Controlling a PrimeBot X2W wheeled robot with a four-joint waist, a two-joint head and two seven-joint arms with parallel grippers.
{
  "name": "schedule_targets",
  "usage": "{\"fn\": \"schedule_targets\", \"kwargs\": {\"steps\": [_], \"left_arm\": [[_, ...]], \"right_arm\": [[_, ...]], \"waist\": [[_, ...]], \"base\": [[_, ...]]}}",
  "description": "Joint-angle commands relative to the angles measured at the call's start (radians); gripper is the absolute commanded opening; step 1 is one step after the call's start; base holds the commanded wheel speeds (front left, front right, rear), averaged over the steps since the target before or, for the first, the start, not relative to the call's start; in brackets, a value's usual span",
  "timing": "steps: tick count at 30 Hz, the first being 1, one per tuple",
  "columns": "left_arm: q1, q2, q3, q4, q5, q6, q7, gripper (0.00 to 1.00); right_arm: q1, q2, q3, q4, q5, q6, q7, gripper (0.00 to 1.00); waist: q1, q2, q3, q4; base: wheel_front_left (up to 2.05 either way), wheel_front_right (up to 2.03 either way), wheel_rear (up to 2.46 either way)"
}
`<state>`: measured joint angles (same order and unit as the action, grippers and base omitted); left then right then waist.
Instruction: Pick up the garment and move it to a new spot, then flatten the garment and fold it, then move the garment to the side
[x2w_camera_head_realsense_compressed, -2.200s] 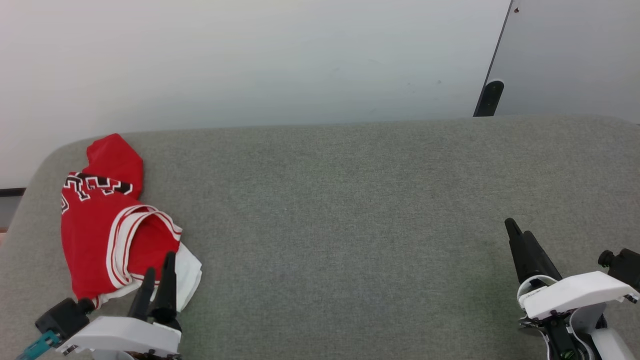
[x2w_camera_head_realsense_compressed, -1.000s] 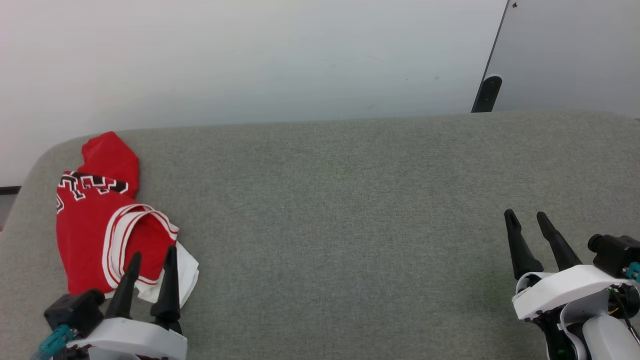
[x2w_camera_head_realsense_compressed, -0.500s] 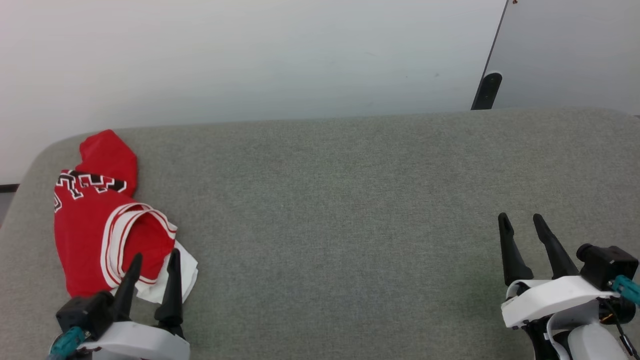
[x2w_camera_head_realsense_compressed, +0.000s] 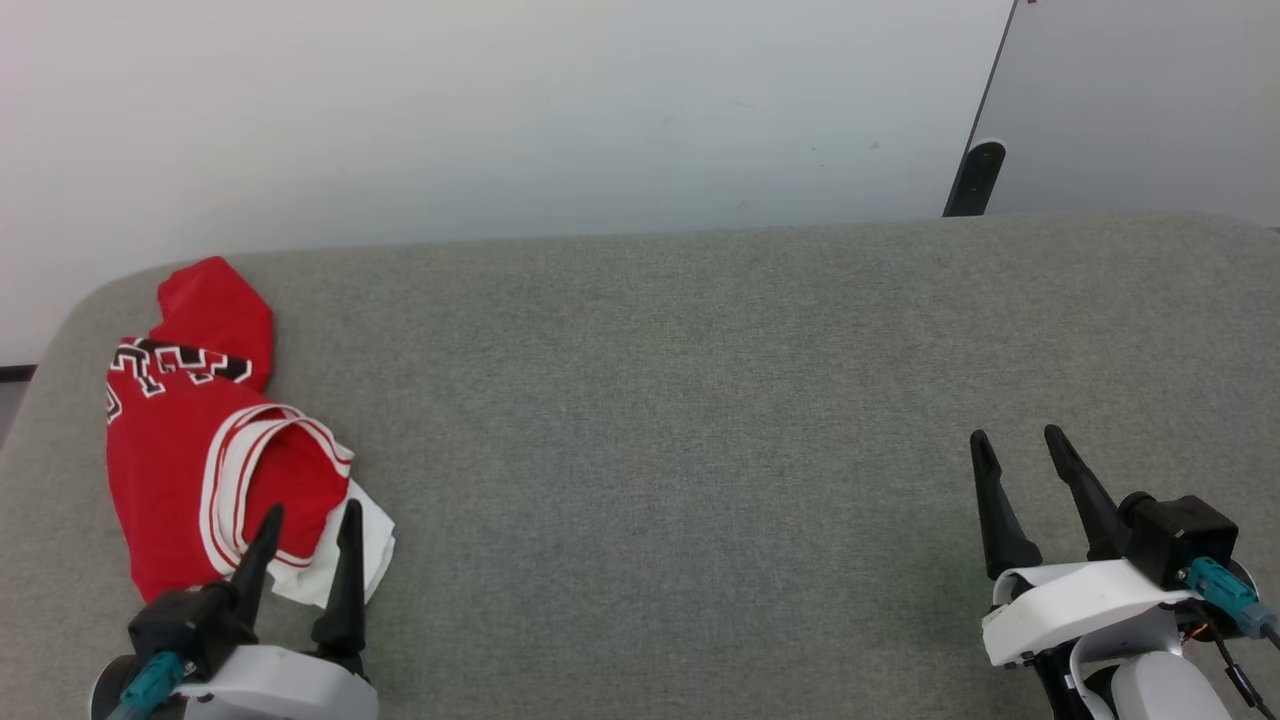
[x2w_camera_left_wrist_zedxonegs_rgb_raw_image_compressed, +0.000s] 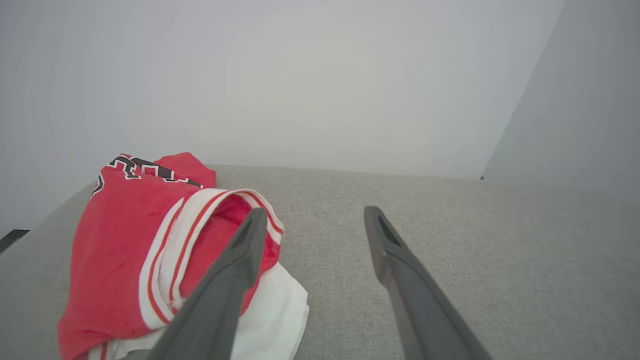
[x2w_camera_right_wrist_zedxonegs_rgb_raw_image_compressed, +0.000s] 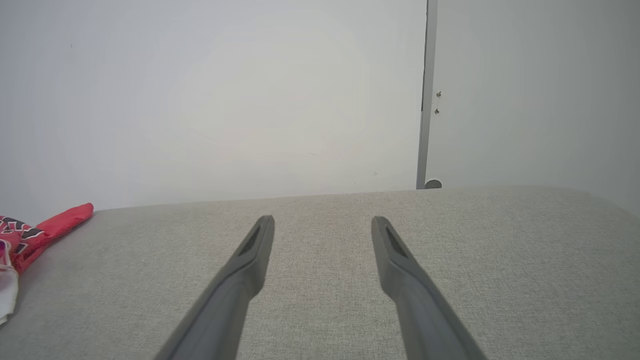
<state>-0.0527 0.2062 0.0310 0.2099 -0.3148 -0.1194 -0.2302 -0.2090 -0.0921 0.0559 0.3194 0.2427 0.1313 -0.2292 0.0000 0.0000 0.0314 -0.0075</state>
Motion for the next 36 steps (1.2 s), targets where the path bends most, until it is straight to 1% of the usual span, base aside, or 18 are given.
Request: {"fn": "schedule_targets", "kwargs": {"steps": [1, 11, 17, 30, 36], "left_arm": [[-0.004, 0.008, -0.001, 0.000, 0.016, -0.005, -0.008, 1.00], [-0.007, 0.017, -0.014, 0.032, 0.055, -0.008, -0.027, 1.00], [-0.007, 0.021, -0.013, 0.025, 0.060, -0.012, -0.036, 1.00], [-0.015, 0.032, -0.025, 0.027, 0.033, -0.012, -0.034, 1.00], [-0.016, 0.027, -0.018, 0.041, 0.015, -0.012, -0.034, 1.00]], "right_arm": [[0.004, 0.000, 0.002, 0.000, -0.013, -0.001, -0.009, 1.00], [-0.008, -0.001, -0.002, 0.018, -0.058, -0.001, -0.027, 1.00], [-0.002, -0.003, 0.010, 0.013, -0.078, -0.001, -0.036, 1.00], [-0.011, 0.004, -0.007, 0.005, -0.048, -0.001, -0.037, 1.00], [-0.006, 0.008, -0.010, -0.001, -0.033, -0.001, -0.037, 1.00]], "waist": [[0.0000, 0.0000, 0.000, -0.001], [0.0000, 0.0000, 0.007, -0.005], [0.0000, 0.0000, 0.009, -0.006], [0.0000, 0.0000, 0.024, -0.011], [0.0000, 0.0000, 0.025, 0.003]], "base": [[0.00, 0.00, 0.00], [0.00, 0.00, 0.00], [0.00, 0.00, 0.00], [0.00, 0.00, 0.00], [0.00, 0.00, 0.00]]}}
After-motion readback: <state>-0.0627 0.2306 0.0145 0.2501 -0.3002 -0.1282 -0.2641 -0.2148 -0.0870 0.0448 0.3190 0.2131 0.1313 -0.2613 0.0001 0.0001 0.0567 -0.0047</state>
